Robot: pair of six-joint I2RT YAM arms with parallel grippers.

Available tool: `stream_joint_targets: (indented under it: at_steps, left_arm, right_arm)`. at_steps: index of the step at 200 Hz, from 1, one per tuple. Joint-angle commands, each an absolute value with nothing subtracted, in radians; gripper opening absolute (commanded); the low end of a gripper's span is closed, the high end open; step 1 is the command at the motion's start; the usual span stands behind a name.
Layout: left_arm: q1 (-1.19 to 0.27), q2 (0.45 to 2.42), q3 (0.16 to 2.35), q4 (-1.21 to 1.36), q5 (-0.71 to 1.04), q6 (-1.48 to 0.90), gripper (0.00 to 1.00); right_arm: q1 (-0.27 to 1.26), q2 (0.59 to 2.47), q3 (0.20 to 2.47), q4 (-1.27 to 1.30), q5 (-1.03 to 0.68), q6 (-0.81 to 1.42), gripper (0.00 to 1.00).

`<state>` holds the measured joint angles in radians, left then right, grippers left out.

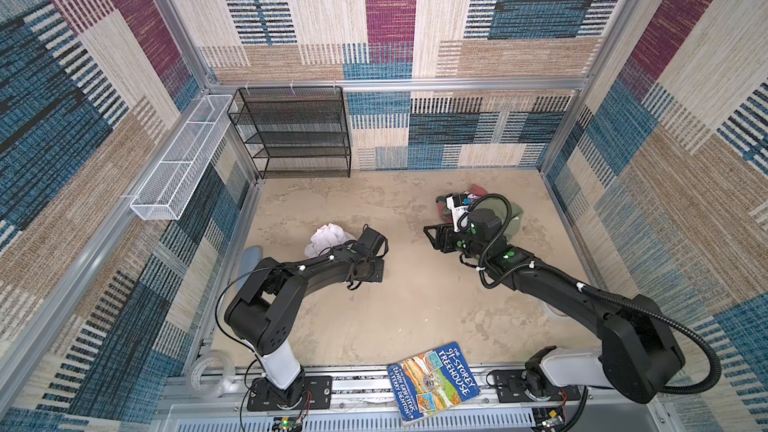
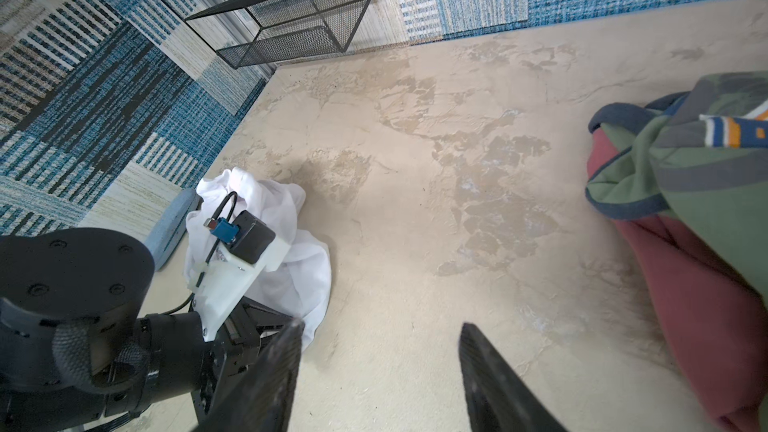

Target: Pick out a specific cloth from the pile

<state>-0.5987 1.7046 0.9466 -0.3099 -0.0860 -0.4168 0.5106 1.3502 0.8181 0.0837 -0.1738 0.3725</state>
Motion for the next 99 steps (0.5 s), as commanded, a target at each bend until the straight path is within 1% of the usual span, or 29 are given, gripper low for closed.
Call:
stream_joint_targets:
  at_steps: [1,36,61,99]
  left_arm:
    - [-0.6,1.658,0.954,-0.351,-0.115,-0.43,0.0]
    - [-0.597,1.538,1.013,-0.403,-0.112,-0.417,0.0]
    - [-0.584,1.462,1.061,-0.443,-0.153,-0.394,0.0]
    - [-0.502,1.387,1.099,-0.467,-0.223,-0.362,0.0]
  right_arm:
    - [0.509,1.353,0.829,0.114,-0.183,0.383,0.63]
    - [0.508,1.356,0.833,0.115,-0.187,0.386,0.63]
    - [0.508,1.36,0.833,0.118,-0.192,0.39,0.63]
    - [0.509,1.361,0.831,0.123,-0.206,0.394,0.63]
